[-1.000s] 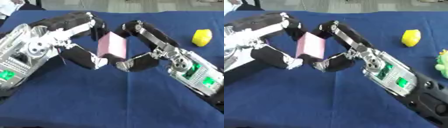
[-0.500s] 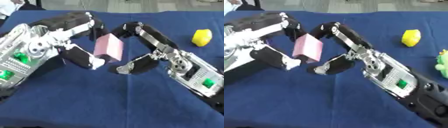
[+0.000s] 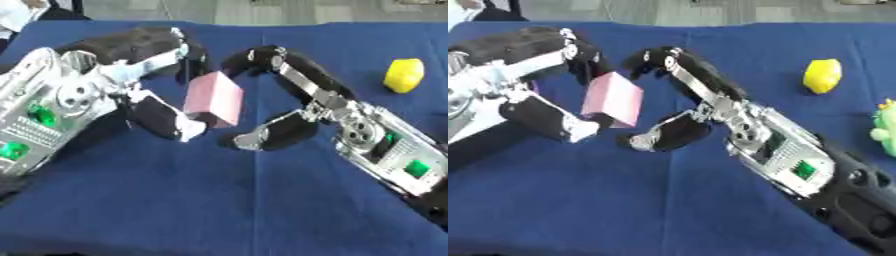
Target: Pick up the objects with one hand, pass them to the other hand, and then place them into the box on the other side of the table.
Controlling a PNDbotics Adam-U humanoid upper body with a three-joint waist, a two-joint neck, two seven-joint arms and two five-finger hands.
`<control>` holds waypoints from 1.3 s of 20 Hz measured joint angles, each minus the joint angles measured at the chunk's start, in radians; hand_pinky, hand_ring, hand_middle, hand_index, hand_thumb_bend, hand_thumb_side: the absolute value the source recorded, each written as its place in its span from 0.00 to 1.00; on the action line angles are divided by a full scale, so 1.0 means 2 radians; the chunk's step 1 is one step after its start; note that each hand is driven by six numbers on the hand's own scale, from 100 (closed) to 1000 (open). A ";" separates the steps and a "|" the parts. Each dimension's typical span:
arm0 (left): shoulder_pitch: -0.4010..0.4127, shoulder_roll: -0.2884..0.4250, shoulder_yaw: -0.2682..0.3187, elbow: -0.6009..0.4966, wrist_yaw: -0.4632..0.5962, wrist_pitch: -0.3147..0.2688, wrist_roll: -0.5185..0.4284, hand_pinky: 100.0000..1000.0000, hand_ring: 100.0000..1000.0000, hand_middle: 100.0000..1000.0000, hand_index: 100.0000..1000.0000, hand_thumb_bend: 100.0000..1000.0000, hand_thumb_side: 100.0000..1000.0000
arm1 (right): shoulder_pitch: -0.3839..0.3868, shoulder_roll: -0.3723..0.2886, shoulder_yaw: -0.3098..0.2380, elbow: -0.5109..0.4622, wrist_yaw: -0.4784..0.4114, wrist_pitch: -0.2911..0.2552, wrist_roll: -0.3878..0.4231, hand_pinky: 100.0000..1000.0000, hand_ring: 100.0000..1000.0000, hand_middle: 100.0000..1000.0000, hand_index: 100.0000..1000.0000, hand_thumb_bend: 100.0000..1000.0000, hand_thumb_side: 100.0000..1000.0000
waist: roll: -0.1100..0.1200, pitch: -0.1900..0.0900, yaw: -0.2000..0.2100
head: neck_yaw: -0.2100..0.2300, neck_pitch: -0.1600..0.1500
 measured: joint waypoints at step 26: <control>0.089 0.102 0.119 0.089 0.013 0.033 0.146 0.67 0.53 0.37 0.35 0.12 0.00 | 0.013 -0.015 -0.014 0.000 -0.003 -0.013 -0.020 0.80 0.81 0.65 0.79 0.58 0.14 | 0.000 0.001 -0.008 | 0.060 0.000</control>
